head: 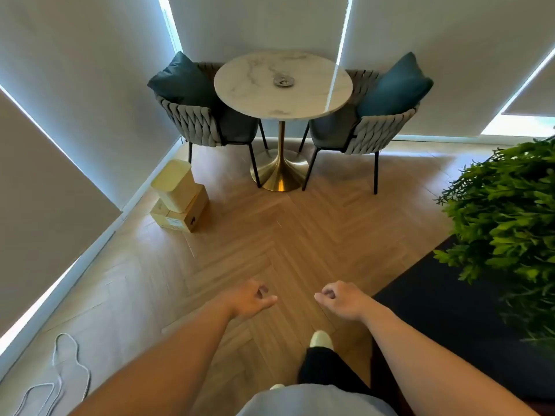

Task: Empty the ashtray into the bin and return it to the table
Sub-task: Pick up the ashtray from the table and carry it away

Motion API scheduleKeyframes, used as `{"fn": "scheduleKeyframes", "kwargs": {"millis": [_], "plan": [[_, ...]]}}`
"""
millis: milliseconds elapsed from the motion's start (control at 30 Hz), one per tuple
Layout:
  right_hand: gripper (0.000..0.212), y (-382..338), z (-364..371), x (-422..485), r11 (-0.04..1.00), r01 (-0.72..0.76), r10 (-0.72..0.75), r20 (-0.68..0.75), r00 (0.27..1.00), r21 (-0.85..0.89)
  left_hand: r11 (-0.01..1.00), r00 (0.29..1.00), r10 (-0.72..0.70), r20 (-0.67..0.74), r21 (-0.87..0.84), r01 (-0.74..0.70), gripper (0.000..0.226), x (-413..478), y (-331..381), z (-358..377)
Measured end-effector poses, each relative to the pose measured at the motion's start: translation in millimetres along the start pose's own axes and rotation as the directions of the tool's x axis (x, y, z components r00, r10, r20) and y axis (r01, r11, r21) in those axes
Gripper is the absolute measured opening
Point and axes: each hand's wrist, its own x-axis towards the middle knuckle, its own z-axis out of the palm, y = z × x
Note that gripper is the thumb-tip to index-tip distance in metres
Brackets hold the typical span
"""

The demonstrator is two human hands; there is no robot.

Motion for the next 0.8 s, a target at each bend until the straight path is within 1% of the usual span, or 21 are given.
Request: {"fn": "scheduleKeyframes", "kwargs": {"millis": [233,367,600,700,800], "plan": [[0.067,-8.9,-41.4,57.4,1.000,0.015,-0.015,-0.005,1.000,-0.011,0.999,0.998,-0.045,0.037,0.008,0.044,0.062,54.5,10.8,-35.6],[0.067,-7.4,-76.6,95.3,1.000,0.005,-0.005,0.023,1.000,-0.004,0.999,0.997,-0.053,0.051,0.014,0.052,0.060,96.9,26.9,-66.8],[0.064,-8.2,-157.9,160.5,1.000,0.016,-0.015,0.027,1.000,-0.005,0.998,0.999,-0.044,-0.008,-0.038,0.043,0.052,174.6,71.1,-124.6],[0.062,-11.0,-186.4,182.2,1.000,0.018,-0.017,0.028,0.999,-0.021,0.997,0.998,-0.054,-0.013,-0.052,0.053,0.054,196.6,85.7,-142.7],[0.063,-15.4,-208.6,203.6,1.000,0.013,-0.013,0.031,0.999,-0.020,0.998,0.999,-0.052,-0.003,-0.025,0.052,0.055,217.6,93.4,-162.8]]}}
